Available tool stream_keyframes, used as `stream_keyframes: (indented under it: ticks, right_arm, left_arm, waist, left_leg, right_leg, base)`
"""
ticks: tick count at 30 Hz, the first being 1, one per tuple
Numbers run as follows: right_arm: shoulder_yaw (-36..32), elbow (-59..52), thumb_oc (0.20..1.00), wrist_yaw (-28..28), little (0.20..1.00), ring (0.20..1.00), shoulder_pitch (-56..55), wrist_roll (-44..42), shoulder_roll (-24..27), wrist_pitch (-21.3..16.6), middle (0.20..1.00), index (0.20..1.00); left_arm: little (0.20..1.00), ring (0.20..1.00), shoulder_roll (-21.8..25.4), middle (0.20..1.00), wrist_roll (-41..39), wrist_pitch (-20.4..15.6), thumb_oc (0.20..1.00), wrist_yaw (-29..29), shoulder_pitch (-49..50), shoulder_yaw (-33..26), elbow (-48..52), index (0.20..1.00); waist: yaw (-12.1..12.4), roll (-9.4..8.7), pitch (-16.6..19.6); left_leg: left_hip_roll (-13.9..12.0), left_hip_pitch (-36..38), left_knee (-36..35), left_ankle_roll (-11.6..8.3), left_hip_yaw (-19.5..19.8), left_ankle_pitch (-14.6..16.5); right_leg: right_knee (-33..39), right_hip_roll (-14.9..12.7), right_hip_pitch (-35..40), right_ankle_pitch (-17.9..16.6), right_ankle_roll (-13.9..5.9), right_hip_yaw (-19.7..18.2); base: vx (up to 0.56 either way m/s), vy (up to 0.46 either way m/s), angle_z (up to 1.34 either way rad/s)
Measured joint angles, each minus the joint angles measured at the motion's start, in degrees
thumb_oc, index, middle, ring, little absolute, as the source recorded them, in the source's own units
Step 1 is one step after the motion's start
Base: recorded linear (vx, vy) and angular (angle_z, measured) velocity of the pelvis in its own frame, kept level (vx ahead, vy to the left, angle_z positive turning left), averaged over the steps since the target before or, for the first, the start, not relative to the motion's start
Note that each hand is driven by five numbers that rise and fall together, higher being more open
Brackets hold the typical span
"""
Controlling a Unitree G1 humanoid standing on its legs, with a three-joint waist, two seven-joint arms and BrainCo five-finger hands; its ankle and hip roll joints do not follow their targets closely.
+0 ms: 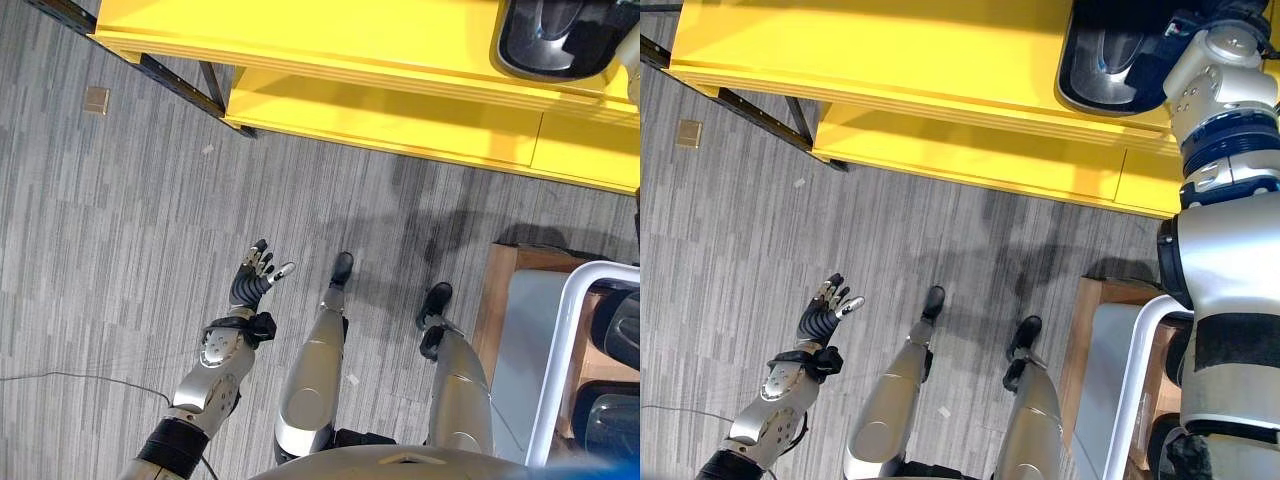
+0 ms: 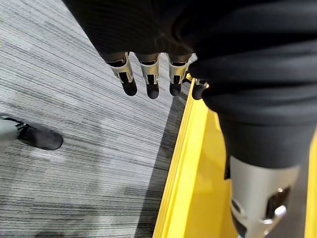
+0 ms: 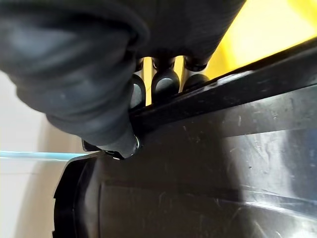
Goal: Move parts from the plastic box to the shelf.
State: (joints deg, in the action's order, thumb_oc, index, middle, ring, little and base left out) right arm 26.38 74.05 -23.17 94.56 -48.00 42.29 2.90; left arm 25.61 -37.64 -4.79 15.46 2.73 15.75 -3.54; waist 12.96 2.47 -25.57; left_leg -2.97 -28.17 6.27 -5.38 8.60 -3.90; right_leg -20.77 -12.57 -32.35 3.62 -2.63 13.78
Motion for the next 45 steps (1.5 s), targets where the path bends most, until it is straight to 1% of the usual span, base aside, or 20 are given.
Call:
stream_keyframes:
  ticks: [1, 10, 16, 18, 26, 27, 29, 30, 31, 32, 34, 35, 37, 38, 39, 41, 42, 43, 44, 45]
  right_arm:
    - [0.39, 0.03, 1.000, -0.01, 1.000, 1.000, 0.31, 0.00, 0.20, 0.00, 1.000, 1.000]
    - [0.81, -0.02, 1.000, -0.14, 1.000, 1.000, 2.54, -0.13, 1.45, -0.16, 1.000, 1.000]
    - [0.46, -1.61, 1.000, -0.79, 1.000, 1.000, 2.54, -0.30, 1.53, -0.17, 1.000, 1.000]
    - [-0.15, -3.20, 1.000, -1.30, 1.000, 1.000, 2.54, -0.33, 1.54, -0.18, 1.000, 1.000]
    - [-0.37, -9.45, 1.000, -1.96, 1.000, 1.000, 2.52, -0.17, 1.49, -0.97, 1.000, 1.000]
    - [-0.31, -10.33, 1.000, -2.07, 1.000, 1.000, 2.52, -0.16, 1.43, -1.41, 1.000, 1.000]
    - [-0.65, -16.72, 1.000, -2.35, 1.000, 1.000, 0.91, -0.15, 0.13, -1.97, 1.000, 1.000]
    - [-1.21, -20.86, 1.000, -2.40, 1.000, 1.000, -1.31, -0.06, -0.99, -2.63, 1.000, 1.000]
    - [-2.59, -29.08, 1.000, -2.93, 1.000, 1.000, -7.59, 0.94, -1.97, -3.84, 1.000, 1.000]
    - [-3.36, -32.16, 1.000, -3.15, 1.000, 1.000, -11.35, 1.65, -3.53, -3.83, 1.000, 1.000]
    - [-8.16, -44.92, 1.000, -4.15, 1.000, 1.000, -24.50, 4.41, -5.82, -3.91, 1.000, 1.000]
    - [-8.89, -49.46, 1.000, -4.18, 1.000, 1.000, -29.80, 5.90, -6.49, -4.16, 1.000, 1.000]
    - [-9.54, -53.09, 1.000, -4.21, 1.000, 1.000, -35.24, 8.19, -7.32, -4.58, 1.000, 1.000]
    - [-10.57, -53.94, 1.000, -4.32, 1.000, 1.000, -37.44, 9.10, -7.92, -4.47, 1.000, 1.000]
    - [-12.58, -59.83, 1.000, -4.21, 1.000, 1.000, -43.49, 10.28, -8.71, -4.75, 1.000, 1.000]
    - [-17.89, -73.53, 1.000, -2.94, 1.000, 1.000, -60.16, 12.98, -13.67, -5.42, 1.000, 1.000]
    - [-17.30, -75.76, 1.000, -1.89, 1.000, 1.000, -67.66, 14.32, -16.29, -5.31, 1.000, 1.000]
    - [-16.17, -74.29, 1.000, -1.48, 1.000, 1.000, -68.77, 14.68, -16.57, -4.73, 1.000, 1.000]
    - [-17.44, -74.56, 1.000, -0.49, 1.000, 1.000, -72.37, 15.76, -17.92, -4.56, 1.000, 1.000]
    - [-18.74, -74.93, 1.000, 0.14, 1.000, 1.000, -75.50, 16.27, -19.29, -4.56, 1.000, 1.000]
  left_arm:
    - [1.000, 1.000, 0.00, 1.000, -0.01, -0.01, 1.000, 0.02, -0.12, 0.03, 0.02, 1.000]
    - [1.000, 1.000, 0.45, 1.000, -0.02, -0.16, 1.000, 0.12, -1.19, -0.10, 0.02, 1.000]
    - [1.000, 1.000, 1.62, 1.000, -0.07, -0.25, 1.000, 0.79, -1.22, -0.13, 0.02, 1.000]
    - [1.000, 1.000, 2.54, 1.000, -0.11, -0.26, 1.000, 0.76, -1.23, -0.28, 0.02, 1.000]
    - [1.000, 1.000, 2.62, 1.000, -0.11, -0.07, 1.000, -0.23, -1.27, -0.60, 0.02, 1.000]
    - [1.000, 1.000, 2.61, 1.000, -0.11, 0.03, 1.000, -0.36, -1.35, -0.65, 0.02, 1.000]
    - [1.000, 1.000, 2.69, 1.000, -0.11, 0.52, 1.000, -1.13, -1.25, -1.35, -0.02, 1.000]
    - [1.000, 1.000, 2.67, 1.000, -0.11, 0.75, 1.000, -1.45, -1.12, -1.42, -0.02, 1.000]
    - [1.000, 1.000, 2.67, 1.000, -0.11, 0.93, 1.000, -1.62, -0.68, -1.77, -0.02, 1.000]
    - [1.000, 1.000, 2.66, 1.000, -0.09, 1.15, 1.000, -1.62, -0.39, -2.11, -0.01, 1.000]
    - [1.000, 1.000, 2.19, 1.000, -0.06, 1.85, 1.000, -1.53, 0.55, -2.59, 0.00, 1.000]
    - [1.000, 1.000, 2.15, 1.000, -0.04, 1.93, 1.000, -1.53, 0.90, -2.62, 0.01, 1.000]
    - [1.000, 1.000, 1.76, 1.000, 0.01, 2.14, 1.000, -1.42, 1.28, -2.65, 0.01, 1.000]
    - [1.000, 1.000, 1.27, 1.000, 0.05, 2.54, 1.000, -1.41, 1.08, -2.61, 0.04, 1.000]
    - [1.000, 1.000, -0.46, 1.000, 0.08, 2.89, 1.000, -1.34, 1.32, -3.29, 0.06, 1.000]
    - [1.000, 1.000, -3.16, 1.000, 0.23, 3.52, 1.000, -1.33, 2.40, -3.78, 0.19, 1.000]
    - [1.000, 1.000, -3.98, 1.000, 0.90, 4.09, 1.000, -1.34, 3.50, -4.03, 0.23, 1.000]
    - [1.000, 1.000, -4.02, 1.000, 1.24, 4.43, 1.000, -1.35, 4.13, -3.95, 0.18, 1.000]
    - [1.000, 1.000, -4.71, 1.000, 1.38, 4.66, 1.000, -1.43, 3.44, -4.04, 0.24, 1.000]
    - [1.000, 1.000, -5.23, 1.000, 1.50, 4.63, 1.000, -1.39, 3.03, -4.36, 0.24, 1.000]
  waist:
    - [0.08, 0.00, 0.00]
    - [-0.08, 0.02, 0.02]
    - [-0.17, 0.15, 0.09]
    - [-0.52, 0.27, 0.16]
    - [-1.68, 1.33, 0.80]
    - [-2.30, 1.34, 1.08]
    - [-3.45, 1.53, 1.25]
    - [-4.53, 1.64, 2.45]
    - [-5.67, 1.73, 4.73]
    - [-6.36, 1.66, 6.01]
    - [-6.81, 1.54, 9.27]
    - [-7.18, 1.60, 10.15]
    - [-7.51, 1.66, 10.88]
    - [-8.69, 1.66, 11.00]
    - [-9.33, 1.73, 11.17]
    - [-9.94, 1.36, 11.85]
    - [-10.84, 1.34, 11.92]
    - [-11.93, 1.38, 11.94]
    - [-12.70, 1.57, 12.04]
    - [-12.81, 1.53, 12.04]
  left_leg:
    - [0.09, -0.10, 0.18, 0.06, 0.03, -0.09]
    - [0.36, 0.05, 0.95, 0.05, 0.53, -0.14]
    - [0.36, 1.97, 0.98, 0.05, 0.52, -0.15]
    - [0.36, 2.89, 0.94, 0.05, 0.48, -0.15]
    - [0.30, 6.13, 0.63, 0.09, 0.16, -0.13]
    - [0.23, 6.50, 0.62, 0.14, 0.05, -0.10]
    - [-0.23, 9.18, -0.55, 0.48, -0.36, -0.35]
    - [-0.22, 10.18, -1.41, 0.70, -0.57, -0.49]
    - [-0.35, 11.85, -3.11, 1.05, -1.07, -0.77]
    - [-0.39, 13.11, -3.93, 1.17, -1.46, -0.76]
    - [-0.63, 15.64, -6.61, 1.44, -2.10, -1.07]
    - [-0.69, 16.77, -7.61, 1.55, -2.45, -1.21]
    - [-0.73, 17.67, -8.31, 1.59, -2.91, -1.24]
    - [-0.82, 17.81, -8.40, 1.56, -3.29, -1.21]
    - [-0.95, 18.44, -8.85, 1.55, -3.27, -1.22]
    - [-1.33, 20.35, -9.98, 1.45, -3.97, -1.19]
    - [-1.43, 21.49, -10.38, 1.34, -4.59, -1.03]
    - [-1.47, 21.66, -10.25, 1.21, -4.90, -0.86]
    - [-1.74, 21.76, -10.32, 1.20, -4.84, -0.86]
    - [-2.10, 22.16, -10.37, 1.08, -4.87, -0.77]
  right_leg:
    - [-0.02, -0.09, 0.00, -0.05, -0.05, 0.07]
    - [-0.60, -0.43, 0.54, 0.00, -0.11, 0.45]
    - [-0.72, -0.47, 2.43, -0.02, -0.12, 0.41]
    - [-0.69, -0.50, 3.32, -0.04, -0.12, 0.35]
    - [0.49, -0.32, 6.78, -0.48, -0.32, 0.22]
    - [1.11, -0.17, 7.30, -0.80, -0.36, 0.16]
    - [4.50, 0.62, 10.67, -2.58, -0.60, -0.12]
    - [6.42, 0.77, 12.16, -3.36, -0.91, -0.10]
    - [9.90, 1.14, 14.44, -4.84, -1.36, -0.11]
    - [11.92, 1.37, 16.08, -5.57, -1.55, -0.19]
    - [16.84, 2.04, 19.42, -7.35, -2.01, -0.18]
    - [18.71, 2.27, 20.78, -8.07, -2.12, -0.24]
    - [20.89, 2.53, 22.21, -9.05, -2.28, -0.41]
    - [21.94, 2.76, 22.55, -9.65, -2.24, -0.69]
    - [22.14, 2.86, 23.13, -9.63, -2.24, -0.41]
    - [22.75, 3.31, 24.25, -9.43, -2.21, -1.23]
    - [22.85, 3.40, 24.95, -9.13, -2.21, -1.94]
    - [22.86, 3.51, 24.95, -9.14, -2.23, -2.33]
    - [22.83, 3.76, 25.10, -9.13, -2.21, -2.36]
    - [22.79, 4.11, 25.47, -9.07, -2.11, -2.39]
  base:
    - [0.00, 0.000, 0.00]
    - [-0.02, 0.003, 0.02]
    - [0.00, 0.000, 0.00]
    - [0.00, 0.000, 0.00]
    - [0.00, 0.005, -0.01]
    - [-0.01, 0.028, -0.14]
    - [-0.01, 0.035, -0.16]
    - [0.03, 0.035, -0.12]
    - [0.05, 0.020, -0.12]
    - [0.05, 0.009, -0.14]
    - [0.04, -0.002, -0.13]
    - [0.02, -0.006, -0.14]
    - [0.03, -0.010, -0.13]
    - [0.05, -0.031, -0.04]
    - [0.05, -0.041, -0.11]
    - [0.04, -0.040, -0.19]
    - [0.05, -0.065, -0.27]
    - [0.05, -0.066, -0.19]
    - [0.05, -0.072, -0.09]
    - [0.06, -0.070, -0.03]
